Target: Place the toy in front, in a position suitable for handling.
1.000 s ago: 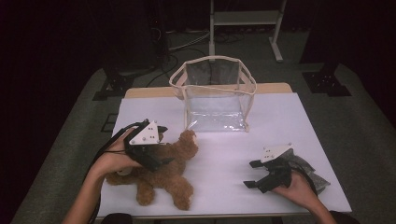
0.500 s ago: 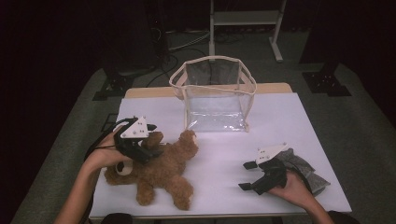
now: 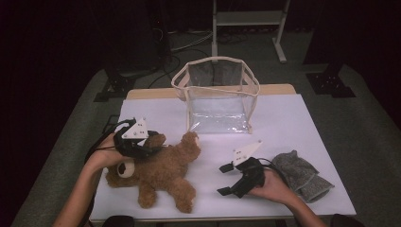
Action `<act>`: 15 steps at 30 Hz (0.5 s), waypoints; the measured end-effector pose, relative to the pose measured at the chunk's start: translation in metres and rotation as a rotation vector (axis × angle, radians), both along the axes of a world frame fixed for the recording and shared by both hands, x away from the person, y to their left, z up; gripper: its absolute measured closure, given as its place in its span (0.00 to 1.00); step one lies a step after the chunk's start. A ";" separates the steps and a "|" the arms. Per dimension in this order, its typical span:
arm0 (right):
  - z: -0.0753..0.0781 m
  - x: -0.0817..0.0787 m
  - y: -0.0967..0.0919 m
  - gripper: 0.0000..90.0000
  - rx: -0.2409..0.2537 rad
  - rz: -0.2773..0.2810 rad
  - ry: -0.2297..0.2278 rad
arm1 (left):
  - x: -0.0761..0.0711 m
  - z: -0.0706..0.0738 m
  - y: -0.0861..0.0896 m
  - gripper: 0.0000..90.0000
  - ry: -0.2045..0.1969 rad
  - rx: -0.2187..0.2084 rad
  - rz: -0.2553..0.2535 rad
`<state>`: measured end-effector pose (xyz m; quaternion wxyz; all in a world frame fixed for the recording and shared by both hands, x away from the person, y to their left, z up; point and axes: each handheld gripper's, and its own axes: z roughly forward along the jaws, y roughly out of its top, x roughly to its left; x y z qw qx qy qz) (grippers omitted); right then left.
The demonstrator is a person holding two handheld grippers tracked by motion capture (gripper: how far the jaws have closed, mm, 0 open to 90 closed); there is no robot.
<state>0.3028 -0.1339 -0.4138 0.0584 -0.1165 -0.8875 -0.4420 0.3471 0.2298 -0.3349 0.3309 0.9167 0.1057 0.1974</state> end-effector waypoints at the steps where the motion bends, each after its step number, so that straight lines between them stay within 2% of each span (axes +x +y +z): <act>1: 0.000 0.001 0.007 0.20 0.002 0.015 0.002 | 0.000 0.000 0.000 0.60 -0.003 -0.003 0.003; 4: -0.002 0.001 0.030 0.20 0.000 0.066 0.018 | -0.001 0.000 0.001 0.69 -0.010 0.001 0.007; 7: -0.007 0.000 0.051 0.20 -0.022 0.100 0.028 | -0.002 0.000 0.001 0.74 -0.018 0.009 -0.009; 10: -0.011 0.000 0.061 0.20 -0.036 0.109 0.033 | -0.003 -0.001 0.000 0.75 -0.021 0.011 -0.015; 12: -0.018 0.001 0.075 0.21 -0.036 0.125 0.057 | -0.003 -0.001 0.000 0.76 -0.026 0.016 -0.023; 14: -0.022 0.001 0.083 0.24 -0.034 0.137 0.070 | -0.003 -0.001 0.000 0.76 -0.022 0.015 -0.024; 15: -0.024 0.001 0.087 0.25 -0.036 0.138 0.078 | -0.003 0.000 0.000 0.76 -0.007 0.010 -0.019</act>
